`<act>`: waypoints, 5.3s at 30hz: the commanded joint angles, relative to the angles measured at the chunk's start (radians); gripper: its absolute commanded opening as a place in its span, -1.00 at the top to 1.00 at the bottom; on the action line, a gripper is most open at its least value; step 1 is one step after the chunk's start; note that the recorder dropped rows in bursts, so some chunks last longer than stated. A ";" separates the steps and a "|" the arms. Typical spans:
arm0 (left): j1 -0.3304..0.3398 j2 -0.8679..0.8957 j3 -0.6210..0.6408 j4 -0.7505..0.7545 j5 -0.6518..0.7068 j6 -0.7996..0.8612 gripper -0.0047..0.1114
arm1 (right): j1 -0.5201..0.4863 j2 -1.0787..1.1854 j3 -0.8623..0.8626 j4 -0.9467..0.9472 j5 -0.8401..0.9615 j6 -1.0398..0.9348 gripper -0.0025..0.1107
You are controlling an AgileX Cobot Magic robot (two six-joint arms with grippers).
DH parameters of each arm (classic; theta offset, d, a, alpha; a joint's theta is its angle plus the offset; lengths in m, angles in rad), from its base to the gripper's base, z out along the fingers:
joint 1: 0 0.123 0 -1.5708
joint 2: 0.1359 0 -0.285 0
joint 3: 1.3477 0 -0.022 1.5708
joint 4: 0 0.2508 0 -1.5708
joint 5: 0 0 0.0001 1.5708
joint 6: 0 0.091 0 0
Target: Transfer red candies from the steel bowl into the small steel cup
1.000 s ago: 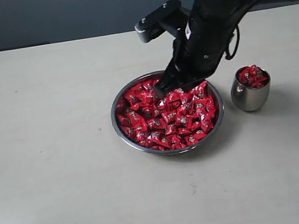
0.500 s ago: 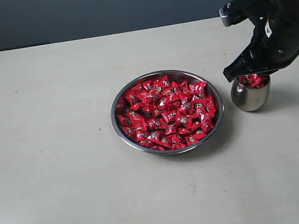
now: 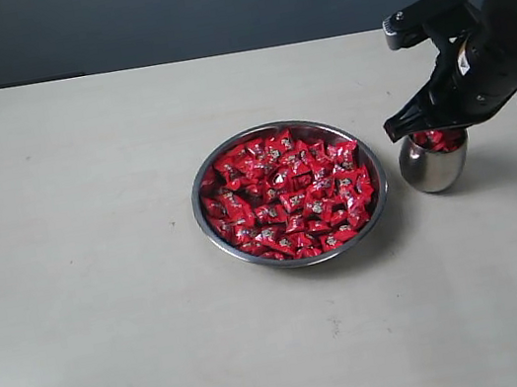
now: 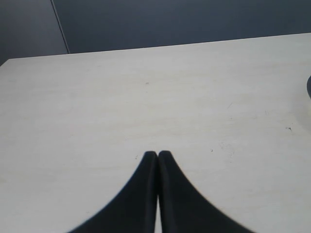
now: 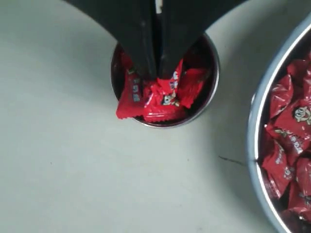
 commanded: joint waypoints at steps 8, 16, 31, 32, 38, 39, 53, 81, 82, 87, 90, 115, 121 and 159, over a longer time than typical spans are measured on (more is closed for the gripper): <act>-0.008 -0.005 -0.008 0.002 -0.005 -0.002 0.91 | -0.005 0.037 0.005 -0.012 0.000 0.000 0.95; -0.008 -0.005 -0.008 0.002 -0.005 -0.002 0.91 | -0.005 0.037 0.005 -0.018 0.028 0.000 0.95; -0.008 -0.005 -0.008 0.002 -0.005 -0.002 0.91 | -0.005 0.031 0.005 -0.005 0.028 0.000 0.22; -0.008 -0.005 -0.008 0.002 -0.005 -0.002 0.91 | -0.005 0.026 0.005 -0.001 0.028 0.000 0.21; -0.008 -0.005 -0.008 0.002 -0.005 -0.002 0.91 | -0.004 -0.034 0.005 0.026 0.028 0.000 0.30; -0.008 -0.005 -0.008 0.002 -0.005 -0.002 0.91 | -0.004 -0.048 0.005 0.030 0.028 0.000 0.31; -0.008 -0.005 -0.008 0.002 -0.005 -0.002 0.91 | 0.081 -0.217 0.005 0.230 0.026 -0.129 0.31; -0.008 -0.005 -0.008 0.002 -0.005 -0.002 0.91 | 0.275 -1.116 0.035 0.137 0.443 -0.147 0.95; -0.008 -0.005 -0.008 0.002 -0.005 -0.002 0.91 | 0.275 -1.155 0.051 0.127 0.443 -0.147 0.95; -0.008 -0.005 -0.008 0.002 -0.005 -0.002 0.91 | 0.275 -1.321 0.148 0.104 0.389 -0.147 0.95; -0.008 -0.005 -0.008 0.002 -0.005 -0.002 0.91 | 0.275 -1.394 0.212 0.104 0.346 -0.147 0.95; -0.008 -0.005 -0.008 0.002 -0.005 -0.002 0.91 | 0.275 -1.512 0.739 0.050 -0.132 -0.147 0.95; -0.008 -0.005 -0.008 0.002 -0.005 -0.002 0.91 | 0.275 -1.512 0.739 0.050 -0.095 -0.145 0.95; -0.008 -0.005 -0.008 0.002 -0.005 -0.002 0.91 | -0.173 -1.681 0.740 0.052 -0.101 -0.144 0.95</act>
